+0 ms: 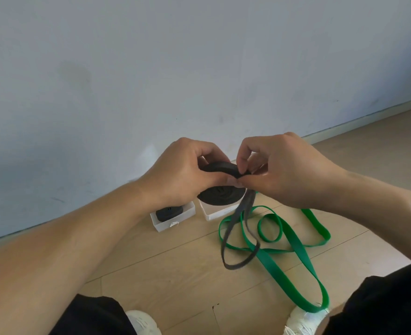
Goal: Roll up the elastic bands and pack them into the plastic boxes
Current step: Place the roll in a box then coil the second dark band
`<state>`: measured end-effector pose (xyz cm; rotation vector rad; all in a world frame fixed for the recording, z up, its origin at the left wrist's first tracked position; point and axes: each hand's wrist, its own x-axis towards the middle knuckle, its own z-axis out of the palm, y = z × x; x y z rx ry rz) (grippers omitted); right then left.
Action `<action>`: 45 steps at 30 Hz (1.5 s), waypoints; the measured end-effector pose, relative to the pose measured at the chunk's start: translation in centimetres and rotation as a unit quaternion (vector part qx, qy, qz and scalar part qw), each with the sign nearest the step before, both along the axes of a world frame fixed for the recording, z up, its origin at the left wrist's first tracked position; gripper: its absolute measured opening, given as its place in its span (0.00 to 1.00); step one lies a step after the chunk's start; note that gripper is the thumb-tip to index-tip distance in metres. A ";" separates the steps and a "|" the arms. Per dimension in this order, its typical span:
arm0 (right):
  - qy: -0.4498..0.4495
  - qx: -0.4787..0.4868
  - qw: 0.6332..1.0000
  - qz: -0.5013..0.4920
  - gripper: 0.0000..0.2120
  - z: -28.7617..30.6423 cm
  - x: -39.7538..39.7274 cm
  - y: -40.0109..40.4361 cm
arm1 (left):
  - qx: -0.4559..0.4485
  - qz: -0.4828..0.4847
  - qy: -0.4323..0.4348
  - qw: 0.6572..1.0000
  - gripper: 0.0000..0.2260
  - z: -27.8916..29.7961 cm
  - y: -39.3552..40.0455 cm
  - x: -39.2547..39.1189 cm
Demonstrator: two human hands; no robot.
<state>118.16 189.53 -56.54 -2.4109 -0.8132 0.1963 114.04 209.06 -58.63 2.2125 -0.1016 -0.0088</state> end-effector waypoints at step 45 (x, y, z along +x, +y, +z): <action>0.184 0.121 0.974 -0.056 0.13 -0.8 0.6 0.0 | -0.210 0.096 0.054 0.972 0.06 -0.9 0.1 -0.3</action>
